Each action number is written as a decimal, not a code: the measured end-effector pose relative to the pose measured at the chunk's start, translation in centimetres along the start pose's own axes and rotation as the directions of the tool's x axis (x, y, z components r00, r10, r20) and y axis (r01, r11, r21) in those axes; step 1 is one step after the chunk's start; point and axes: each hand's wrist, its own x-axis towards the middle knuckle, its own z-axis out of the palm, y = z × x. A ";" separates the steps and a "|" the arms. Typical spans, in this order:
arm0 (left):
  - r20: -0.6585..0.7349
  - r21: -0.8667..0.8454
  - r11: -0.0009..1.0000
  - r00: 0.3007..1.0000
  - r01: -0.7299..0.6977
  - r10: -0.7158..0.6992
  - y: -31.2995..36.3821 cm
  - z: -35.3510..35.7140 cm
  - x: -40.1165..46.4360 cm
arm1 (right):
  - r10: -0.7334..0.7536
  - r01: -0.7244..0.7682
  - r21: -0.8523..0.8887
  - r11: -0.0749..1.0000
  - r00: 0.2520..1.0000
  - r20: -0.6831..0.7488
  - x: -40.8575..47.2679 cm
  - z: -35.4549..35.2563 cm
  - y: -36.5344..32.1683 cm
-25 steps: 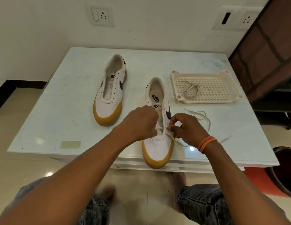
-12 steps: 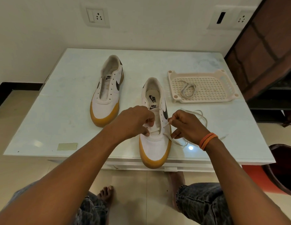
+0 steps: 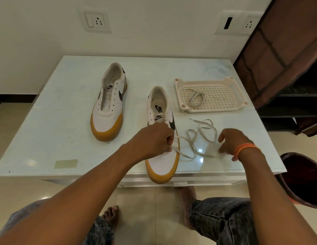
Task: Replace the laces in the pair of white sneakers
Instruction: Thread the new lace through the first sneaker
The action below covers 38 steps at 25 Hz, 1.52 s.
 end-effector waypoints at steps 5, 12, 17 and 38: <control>-0.003 0.026 0.998 0.998 -0.058 0.058 0.6 1.4 0.1 | -0.028 0.040 -0.090 0.995 0.991 0.129 -1.2 1.2 0.7; -0.011 0.014 0.999 0.999 -0.035 0.035 0.5 1.6 -0.1 | -0.186 0.200 -0.251 0.947 0.979 0.078 -0.3 1.5 0.4; 0.036 0.011 0.999 0.998 -0.044 0.043 1.3 2.0 -0.2 | -0.346 0.254 0.472 0.844 0.931 0.118 -4.3 -3.8 0.5; -0.077 -0.694 0.698 0.944 0.180 -0.320 3.0 -2.6 -1.0 | -0.522 0.369 0.847 0.383 0.843 -0.131 -5.5 -2.2 -5.1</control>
